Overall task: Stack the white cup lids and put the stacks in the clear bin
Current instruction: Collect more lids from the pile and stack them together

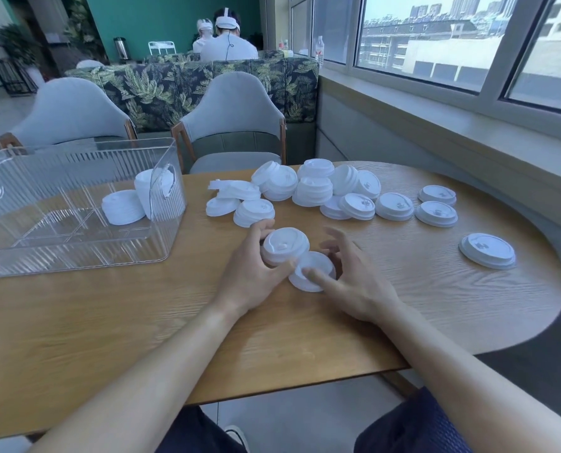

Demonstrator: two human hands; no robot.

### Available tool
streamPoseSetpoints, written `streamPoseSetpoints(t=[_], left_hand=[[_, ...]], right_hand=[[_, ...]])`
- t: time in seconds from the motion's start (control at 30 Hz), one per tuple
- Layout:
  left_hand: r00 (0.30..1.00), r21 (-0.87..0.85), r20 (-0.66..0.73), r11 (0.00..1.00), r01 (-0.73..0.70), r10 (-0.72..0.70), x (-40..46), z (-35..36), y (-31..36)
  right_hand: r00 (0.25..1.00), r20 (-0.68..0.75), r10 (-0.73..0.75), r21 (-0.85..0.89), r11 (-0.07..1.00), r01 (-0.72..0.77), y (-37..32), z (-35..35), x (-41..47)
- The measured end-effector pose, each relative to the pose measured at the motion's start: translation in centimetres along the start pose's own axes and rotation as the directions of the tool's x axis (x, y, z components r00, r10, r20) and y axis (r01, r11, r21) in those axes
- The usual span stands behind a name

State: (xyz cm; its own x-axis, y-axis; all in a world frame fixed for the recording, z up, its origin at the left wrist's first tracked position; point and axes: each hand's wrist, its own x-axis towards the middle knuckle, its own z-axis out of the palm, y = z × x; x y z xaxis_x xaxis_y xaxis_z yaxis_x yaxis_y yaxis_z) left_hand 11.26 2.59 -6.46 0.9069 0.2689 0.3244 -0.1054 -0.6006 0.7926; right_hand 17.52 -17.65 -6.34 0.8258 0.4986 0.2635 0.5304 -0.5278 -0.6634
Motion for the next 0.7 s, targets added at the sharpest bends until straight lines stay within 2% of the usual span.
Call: streamPoseSetpoints(t=[0.13, 0.5, 0.7], left_hand=[[0.999, 0.021, 0.03, 0.999, -0.045, 0.045, -0.3, 0.2, 0.0], [0.977, 0.096, 0.17, 0.985, -0.146, 0.128, -0.5, 0.5, 0.4], [0.97, 0.125, 0.216, 0.982, -0.143, 0.113, -0.4, 0.6, 0.3]], right_hand=[[0.995, -0.063, 0.075, 0.113, 0.991, -0.067, 0.9, 0.2, 0.6], [0.991, -0.116, 0.062, 0.08, 0.995, -0.053, 1.2, 0.4, 0.8], [0.994, -0.104, 0.023, 0.05, 0.999, -0.018, 0.9, 0.2, 0.7]])
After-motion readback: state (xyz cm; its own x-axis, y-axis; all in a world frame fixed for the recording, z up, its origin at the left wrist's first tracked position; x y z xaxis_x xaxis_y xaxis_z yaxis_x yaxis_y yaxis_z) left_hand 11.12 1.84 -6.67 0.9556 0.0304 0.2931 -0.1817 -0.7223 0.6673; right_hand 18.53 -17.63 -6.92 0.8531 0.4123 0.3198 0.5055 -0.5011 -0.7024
